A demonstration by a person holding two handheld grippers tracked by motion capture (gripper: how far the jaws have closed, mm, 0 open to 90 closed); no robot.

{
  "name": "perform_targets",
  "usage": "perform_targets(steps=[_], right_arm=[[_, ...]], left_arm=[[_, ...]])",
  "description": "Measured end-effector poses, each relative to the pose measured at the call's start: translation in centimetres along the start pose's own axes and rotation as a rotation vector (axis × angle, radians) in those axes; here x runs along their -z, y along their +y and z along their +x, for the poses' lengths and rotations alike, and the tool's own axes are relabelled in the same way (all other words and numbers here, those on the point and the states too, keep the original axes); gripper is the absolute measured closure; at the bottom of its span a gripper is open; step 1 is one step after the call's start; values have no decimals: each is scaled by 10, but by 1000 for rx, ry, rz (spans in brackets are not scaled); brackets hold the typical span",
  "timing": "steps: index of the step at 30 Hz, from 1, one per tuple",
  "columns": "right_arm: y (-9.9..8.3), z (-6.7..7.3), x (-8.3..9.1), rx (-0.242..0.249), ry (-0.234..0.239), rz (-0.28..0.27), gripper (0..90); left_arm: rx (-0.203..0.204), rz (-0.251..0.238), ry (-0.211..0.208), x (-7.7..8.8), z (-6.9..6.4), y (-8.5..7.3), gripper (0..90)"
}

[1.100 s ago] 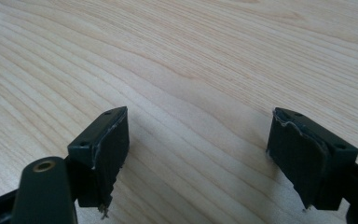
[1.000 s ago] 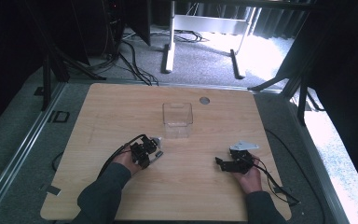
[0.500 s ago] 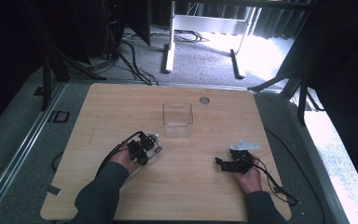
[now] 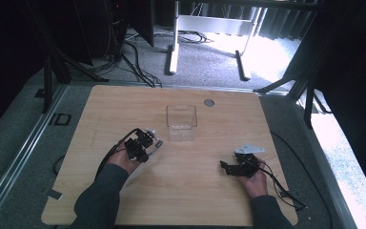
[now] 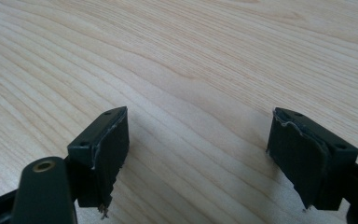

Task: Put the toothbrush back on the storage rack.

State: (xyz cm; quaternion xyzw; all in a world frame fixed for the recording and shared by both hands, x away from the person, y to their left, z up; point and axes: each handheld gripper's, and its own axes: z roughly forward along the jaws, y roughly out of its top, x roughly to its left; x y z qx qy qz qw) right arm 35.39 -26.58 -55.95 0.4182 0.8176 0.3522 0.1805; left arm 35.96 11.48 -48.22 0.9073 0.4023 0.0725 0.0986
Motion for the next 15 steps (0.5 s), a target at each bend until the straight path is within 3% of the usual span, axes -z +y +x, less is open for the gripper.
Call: perform_targets(steps=[15], right_arm=[[0, 0, 0, -1, 0, 0, 204]], left_arm=[[51, -102, 17, 13, 6, 0, 818]])
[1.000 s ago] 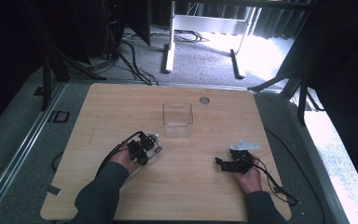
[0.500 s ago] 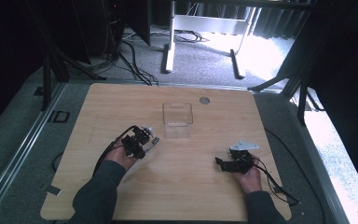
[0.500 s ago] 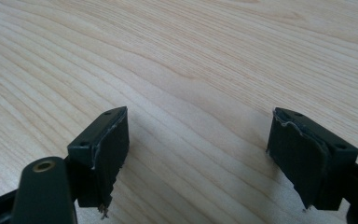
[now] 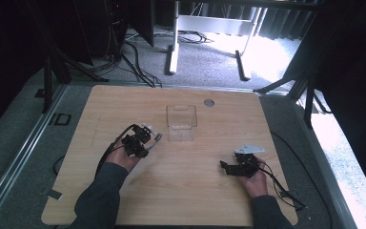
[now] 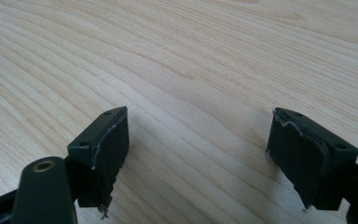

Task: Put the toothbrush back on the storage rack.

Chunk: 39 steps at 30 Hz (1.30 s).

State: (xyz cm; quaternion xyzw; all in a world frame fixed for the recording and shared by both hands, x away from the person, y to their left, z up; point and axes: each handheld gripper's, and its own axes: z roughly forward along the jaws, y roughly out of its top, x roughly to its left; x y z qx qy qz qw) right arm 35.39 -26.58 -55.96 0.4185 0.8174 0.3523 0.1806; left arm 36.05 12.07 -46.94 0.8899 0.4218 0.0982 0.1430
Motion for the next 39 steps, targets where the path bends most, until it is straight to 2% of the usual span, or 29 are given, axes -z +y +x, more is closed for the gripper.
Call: perform_targets(steps=[20, 27, 32, 39], right_arm=[[0, 0, 0, 2, 0, 0, 204], [0, 0, 0, 3, 0, -1, 204], [0, 0, 0, 2, 0, -1, 204], [0, 0, 0, 2, 0, -1, 204]], left_arm=[[33, -120, 27, 14, 3, 1, 818], [45, -174, 56, 19, -1, 4, 819], [43, -190, 60, 21, -2, 6, 819], [32, -226, 92, 25, -3, 5, 819]])
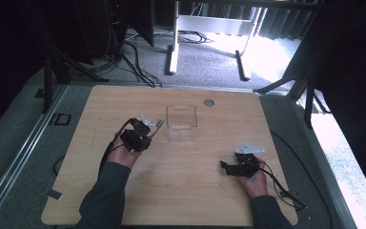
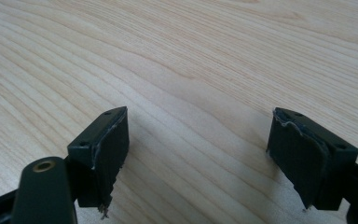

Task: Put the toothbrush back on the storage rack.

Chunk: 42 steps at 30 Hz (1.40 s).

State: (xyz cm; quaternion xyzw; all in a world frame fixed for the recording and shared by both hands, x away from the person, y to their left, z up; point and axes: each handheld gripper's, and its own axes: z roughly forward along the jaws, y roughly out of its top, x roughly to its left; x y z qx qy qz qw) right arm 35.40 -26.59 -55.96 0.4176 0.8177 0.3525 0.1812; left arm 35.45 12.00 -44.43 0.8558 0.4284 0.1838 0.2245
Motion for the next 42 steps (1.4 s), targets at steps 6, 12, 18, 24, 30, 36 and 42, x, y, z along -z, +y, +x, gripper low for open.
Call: perform_targets(steps=[6, 12, 18, 24, 30, 36, 42], right_arm=[[0, 0, 0, 0, 0, 1, 204], [0, 0, 0, 0, 0, 0, 204], [0, 0, 0, -1, 0, 1, 204], [0, 0, 0, -1, 0, 0, 204], [0, 0, 0, -1, 0, 0, 204], [0, 0, 0, -1, 0, 0, 204], [0, 0, 0, 1, 0, 1, 204]], left_arm=[[-31, -70, 5, 5, 0, -1, 819], [-40, -106, 29, 6, 1, 0, 818], [-43, -144, 36, 8, 2, -1, 819], [-58, -178, 50, 10, 2, 0, 818], [-59, -210, 53, 11, 3, 0, 818], [-66, -245, 54, 13, 4, 1, 818], [-80, -267, 70, 15, 5, 2, 818]])
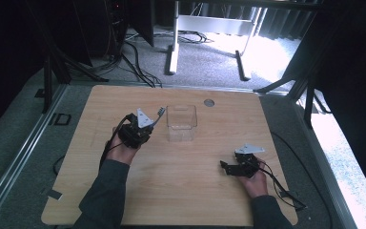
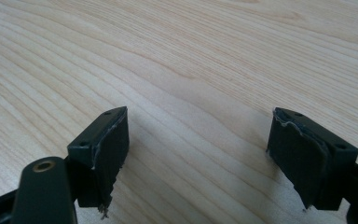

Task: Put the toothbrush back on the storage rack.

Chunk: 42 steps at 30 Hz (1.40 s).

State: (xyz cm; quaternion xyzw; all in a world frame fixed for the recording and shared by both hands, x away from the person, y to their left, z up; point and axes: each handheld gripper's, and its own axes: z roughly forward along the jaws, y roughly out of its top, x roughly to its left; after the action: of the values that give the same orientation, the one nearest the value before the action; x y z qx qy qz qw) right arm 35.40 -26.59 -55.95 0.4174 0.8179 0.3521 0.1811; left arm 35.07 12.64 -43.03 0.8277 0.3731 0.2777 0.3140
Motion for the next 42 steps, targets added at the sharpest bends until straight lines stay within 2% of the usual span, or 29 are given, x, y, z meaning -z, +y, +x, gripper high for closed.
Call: perform_targets(steps=[8, 16, 42], right_arm=[[0, 0, 0, -1, 0, 0, 204], [0, 0, 0, -1, 0, 0, 204], [0, 0, 0, -2, 0, -1, 204]], left_arm=[[-7, -32, 8, 2, 1, 1, 818], [-9, -97, 34, 4, -2, 4, 818], [6, -183, 63, 2, -5, 17, 818]])
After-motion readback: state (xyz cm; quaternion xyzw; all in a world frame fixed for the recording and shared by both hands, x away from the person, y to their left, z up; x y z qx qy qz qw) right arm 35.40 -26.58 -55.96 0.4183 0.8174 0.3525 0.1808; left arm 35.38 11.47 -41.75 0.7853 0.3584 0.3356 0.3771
